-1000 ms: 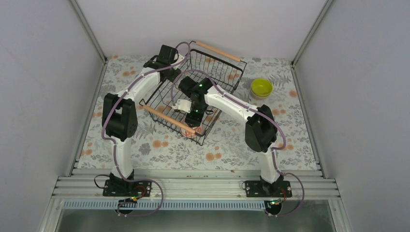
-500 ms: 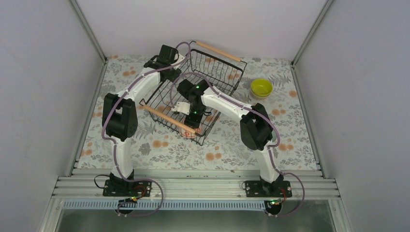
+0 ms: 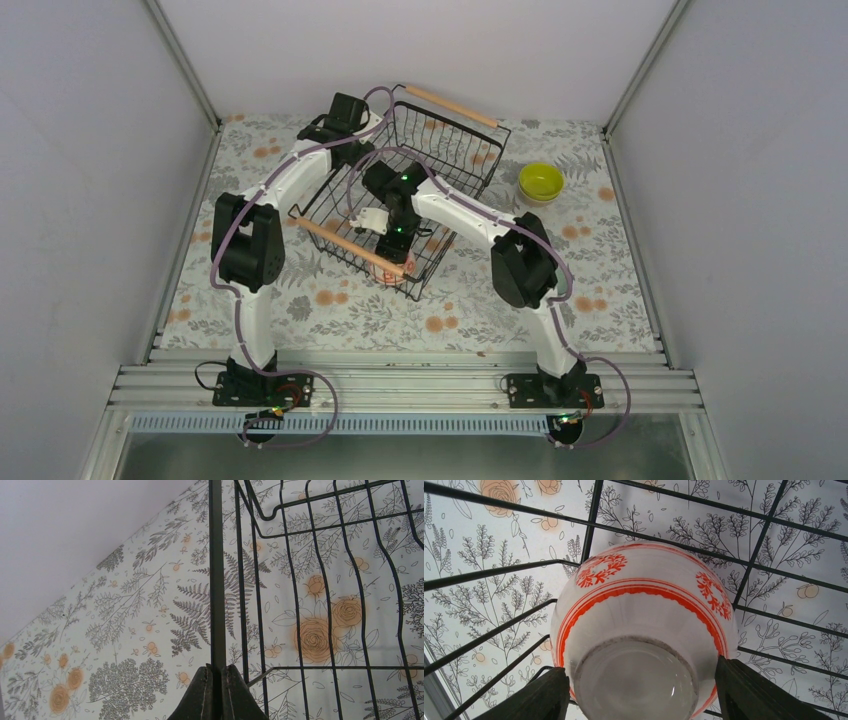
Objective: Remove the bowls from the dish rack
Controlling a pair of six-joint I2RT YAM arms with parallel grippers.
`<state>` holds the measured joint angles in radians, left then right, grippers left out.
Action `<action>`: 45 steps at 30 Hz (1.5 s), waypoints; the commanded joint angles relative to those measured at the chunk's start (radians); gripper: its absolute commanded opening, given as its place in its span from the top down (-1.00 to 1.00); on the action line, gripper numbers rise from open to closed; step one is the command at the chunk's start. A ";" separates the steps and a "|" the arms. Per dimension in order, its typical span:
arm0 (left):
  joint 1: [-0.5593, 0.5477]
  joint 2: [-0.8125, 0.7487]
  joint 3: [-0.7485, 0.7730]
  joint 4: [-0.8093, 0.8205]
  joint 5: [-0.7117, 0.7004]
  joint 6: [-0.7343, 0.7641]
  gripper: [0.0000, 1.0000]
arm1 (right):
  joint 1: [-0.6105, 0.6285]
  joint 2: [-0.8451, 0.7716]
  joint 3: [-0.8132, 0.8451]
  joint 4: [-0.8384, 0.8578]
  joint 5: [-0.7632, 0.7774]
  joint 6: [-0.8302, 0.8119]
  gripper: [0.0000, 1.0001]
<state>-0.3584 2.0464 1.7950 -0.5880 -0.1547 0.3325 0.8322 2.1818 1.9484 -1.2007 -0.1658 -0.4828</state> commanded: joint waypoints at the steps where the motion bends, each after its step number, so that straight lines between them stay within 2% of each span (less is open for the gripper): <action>1: -0.017 0.072 -0.026 -0.108 0.010 0.040 0.95 | 0.013 0.023 0.025 -0.014 -0.018 -0.007 -0.40; 7: -0.017 0.074 -0.027 -0.110 0.009 0.042 0.95 | 0.013 0.035 0.012 -0.019 -0.003 0.000 -0.03; 12: -0.019 0.075 -0.021 -0.112 0.009 0.041 0.95 | 0.013 0.033 0.005 -0.022 0.037 0.016 0.17; 19: -0.018 0.082 -0.023 -0.110 -0.013 0.042 0.95 | 0.006 -0.002 0.013 -0.007 0.083 0.018 0.19; 23: -0.013 0.096 -0.022 -0.103 -0.041 0.045 0.95 | -0.039 -0.027 0.084 -0.002 0.136 0.026 0.22; 40: 0.047 0.108 0.021 -0.121 -0.055 0.044 0.95 | -0.215 -0.150 0.104 0.120 0.080 0.115 0.35; 41: 0.049 0.103 0.026 -0.128 -0.047 0.045 0.92 | -0.231 -0.157 0.099 0.131 0.067 0.123 0.36; 42: 0.051 0.097 0.034 -0.134 -0.043 0.046 0.81 | -0.247 -0.165 0.093 0.143 0.055 0.129 0.36; 44: 0.054 0.085 0.048 -0.145 -0.034 0.046 0.53 | -0.271 -0.182 0.071 0.173 0.034 0.143 0.36; 45: 0.057 0.080 0.055 -0.151 -0.029 0.042 0.29 | -0.282 -0.187 0.062 0.185 0.019 0.148 0.36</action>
<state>-0.3340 2.0827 1.8458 -0.6041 -0.1562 0.3630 0.5934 2.0674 2.0277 -1.1072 -0.0856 -0.3840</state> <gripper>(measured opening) 0.192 0.490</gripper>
